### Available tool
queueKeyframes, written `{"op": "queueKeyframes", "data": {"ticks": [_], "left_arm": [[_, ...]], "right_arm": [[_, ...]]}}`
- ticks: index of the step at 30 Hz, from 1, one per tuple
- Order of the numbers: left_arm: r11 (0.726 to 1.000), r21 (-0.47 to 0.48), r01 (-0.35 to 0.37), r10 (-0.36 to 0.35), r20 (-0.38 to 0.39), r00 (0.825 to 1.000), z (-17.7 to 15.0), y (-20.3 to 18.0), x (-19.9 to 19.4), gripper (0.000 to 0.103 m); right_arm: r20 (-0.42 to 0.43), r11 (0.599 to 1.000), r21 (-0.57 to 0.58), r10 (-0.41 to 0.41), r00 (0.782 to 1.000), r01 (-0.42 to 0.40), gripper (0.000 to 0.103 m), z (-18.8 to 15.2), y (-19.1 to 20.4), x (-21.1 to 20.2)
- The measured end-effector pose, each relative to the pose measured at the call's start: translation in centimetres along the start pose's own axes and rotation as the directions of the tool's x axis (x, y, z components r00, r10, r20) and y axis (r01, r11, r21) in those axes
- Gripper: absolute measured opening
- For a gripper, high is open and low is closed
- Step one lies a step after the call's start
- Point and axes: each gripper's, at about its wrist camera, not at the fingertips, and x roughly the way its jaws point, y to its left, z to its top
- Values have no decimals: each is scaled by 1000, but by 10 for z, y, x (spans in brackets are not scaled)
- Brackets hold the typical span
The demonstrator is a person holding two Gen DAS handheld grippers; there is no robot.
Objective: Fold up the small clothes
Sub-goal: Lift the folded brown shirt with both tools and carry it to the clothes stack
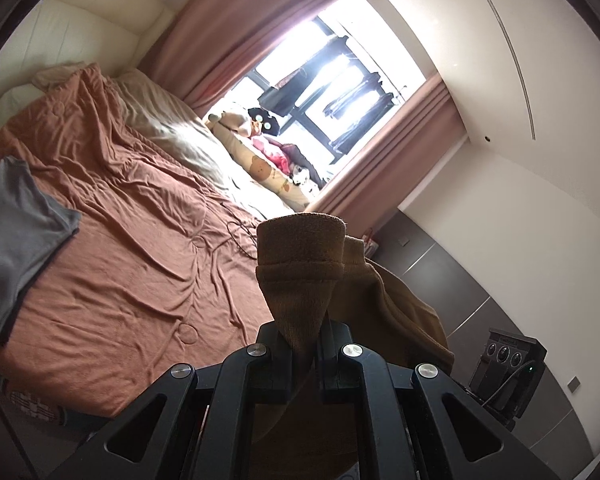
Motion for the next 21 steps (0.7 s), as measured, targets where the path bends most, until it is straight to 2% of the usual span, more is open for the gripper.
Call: {"op": "queueKeyframes", "data": {"ticks": [10, 21], "left_arm": [[994, 34, -103, 99, 94, 991, 51, 40, -89, 8], [974, 59, -217, 204, 175, 963, 119, 109, -136, 7]], "right_arm": [[-36, 991, -74, 105, 994, -108, 14, 34, 27, 90], [-23, 977, -106, 186, 982, -187, 14, 61, 38, 193]]}}
